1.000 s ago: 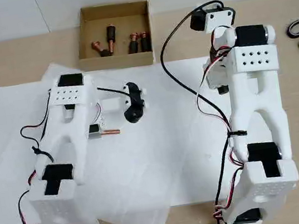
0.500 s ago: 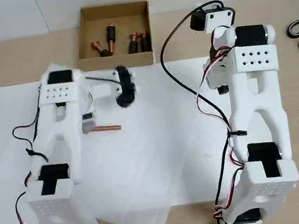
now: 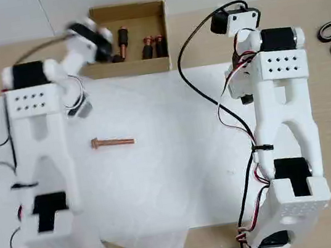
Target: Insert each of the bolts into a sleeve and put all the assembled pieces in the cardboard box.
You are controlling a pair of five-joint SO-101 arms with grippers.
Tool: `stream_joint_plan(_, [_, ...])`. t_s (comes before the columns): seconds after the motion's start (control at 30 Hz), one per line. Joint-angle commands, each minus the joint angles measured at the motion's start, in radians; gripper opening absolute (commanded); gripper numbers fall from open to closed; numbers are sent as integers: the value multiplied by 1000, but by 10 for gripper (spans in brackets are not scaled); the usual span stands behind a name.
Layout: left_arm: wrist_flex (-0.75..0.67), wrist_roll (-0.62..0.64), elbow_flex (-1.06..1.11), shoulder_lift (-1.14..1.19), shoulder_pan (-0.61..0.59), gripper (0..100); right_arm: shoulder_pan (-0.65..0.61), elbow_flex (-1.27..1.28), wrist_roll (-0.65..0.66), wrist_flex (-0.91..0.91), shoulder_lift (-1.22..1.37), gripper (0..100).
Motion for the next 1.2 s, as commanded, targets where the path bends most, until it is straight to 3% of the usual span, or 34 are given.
stream_joint_plan(0.0, [21, 215, -31, -180, -5, 148, 8, -44, 12, 1, -70, 3])
stream_joint_plan(0.13, [21, 348, 91, -356, 5, 151, 8, -44, 11, 5, -70, 3])
stream_joint_plan(0.37, [-8, 477, 552, -638, 23, 148, 1, -41, 9, 7, -70, 3])
stream_joint_plan(0.57, [-127, 605, 766, -634, 25, 152, -1, -40, 8, 7, -70, 3])
stream_joint_plan(0.8, [-149, 945, 680, -311, 25, 151, -8, -40, 6, 7, -70, 3])
stream_joint_plan(1.0, [21, 1303, 426, -23, 41, 152, -33, -38, 6, 10, -70, 3])
stream_joint_plan(1.17, [12, 1421, 334, 106, 48, 148, -31, -38, 6, 13, -70, 3])
